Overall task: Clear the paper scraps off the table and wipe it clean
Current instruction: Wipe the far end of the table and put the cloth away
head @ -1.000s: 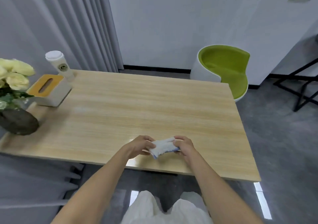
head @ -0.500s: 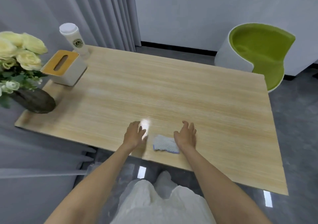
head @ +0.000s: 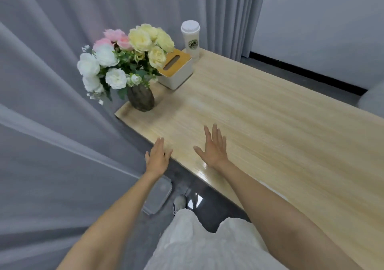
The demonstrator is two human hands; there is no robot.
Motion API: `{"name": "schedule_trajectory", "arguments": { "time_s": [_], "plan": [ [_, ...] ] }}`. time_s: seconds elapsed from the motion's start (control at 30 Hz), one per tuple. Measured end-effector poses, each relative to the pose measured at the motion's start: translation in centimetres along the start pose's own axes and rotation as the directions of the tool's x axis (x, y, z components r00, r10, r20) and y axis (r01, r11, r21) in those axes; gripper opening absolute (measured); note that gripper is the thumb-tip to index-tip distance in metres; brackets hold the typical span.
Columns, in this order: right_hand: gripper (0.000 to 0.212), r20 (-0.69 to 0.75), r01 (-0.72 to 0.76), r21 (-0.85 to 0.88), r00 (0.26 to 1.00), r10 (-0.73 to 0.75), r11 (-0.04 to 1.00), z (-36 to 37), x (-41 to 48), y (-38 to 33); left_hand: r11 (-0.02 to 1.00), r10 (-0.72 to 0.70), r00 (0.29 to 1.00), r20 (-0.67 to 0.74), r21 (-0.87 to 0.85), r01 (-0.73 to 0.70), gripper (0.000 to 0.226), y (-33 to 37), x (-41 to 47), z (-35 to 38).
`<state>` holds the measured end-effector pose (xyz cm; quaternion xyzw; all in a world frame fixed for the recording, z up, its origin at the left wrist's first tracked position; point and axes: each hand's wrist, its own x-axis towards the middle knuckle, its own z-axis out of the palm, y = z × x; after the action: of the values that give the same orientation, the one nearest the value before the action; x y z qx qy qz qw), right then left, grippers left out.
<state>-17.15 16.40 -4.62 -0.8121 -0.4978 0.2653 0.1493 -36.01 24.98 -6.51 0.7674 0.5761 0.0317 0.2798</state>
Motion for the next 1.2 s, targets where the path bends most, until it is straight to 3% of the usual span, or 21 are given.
{"name": "schedule_trajectory", "arguments": {
  "time_s": [0.17,0.43,0.67,0.83,1.0,1.2],
  "plan": [
    [0.092,0.002,0.078,0.012,0.997,-0.078,0.997,1.9,6.7,-6.1,0.997,-0.038,0.997,-0.071,-0.07,0.033,0.063,-6.2,5.6,-3.7],
    [0.103,-0.058,0.205,0.267,0.979,-0.197,0.942,6.1,17.8,-13.0,0.994,0.069,0.979,-0.194,-0.075,-0.085,0.081,-12.0,15.2,-6.8],
    [0.119,-0.1,0.327,0.127,0.943,-0.316,0.936,9.2,24.1,-14.6,0.956,0.179,0.959,-0.219,-0.192,-0.223,0.12,-13.8,21.4,-6.7],
    [0.132,-0.192,0.355,0.162,0.927,-0.323,0.921,10.2,25.7,-15.8,0.899,0.365,0.898,-0.246,-0.158,-0.409,0.117,-13.4,24.4,-7.1],
    [0.12,-0.235,0.442,0.215,0.889,-0.393,0.871,10.1,26.3,-15.7,0.876,0.381,0.909,-0.171,-0.248,-0.414,0.108,-13.4,25.9,-7.3],
    [0.113,-0.24,0.438,0.276,0.893,-0.38,0.855,9.7,25.4,-16.1,0.882,0.346,0.928,-0.134,-0.289,-0.371,0.099,-13.5,25.7,-7.3]
  ]
}}
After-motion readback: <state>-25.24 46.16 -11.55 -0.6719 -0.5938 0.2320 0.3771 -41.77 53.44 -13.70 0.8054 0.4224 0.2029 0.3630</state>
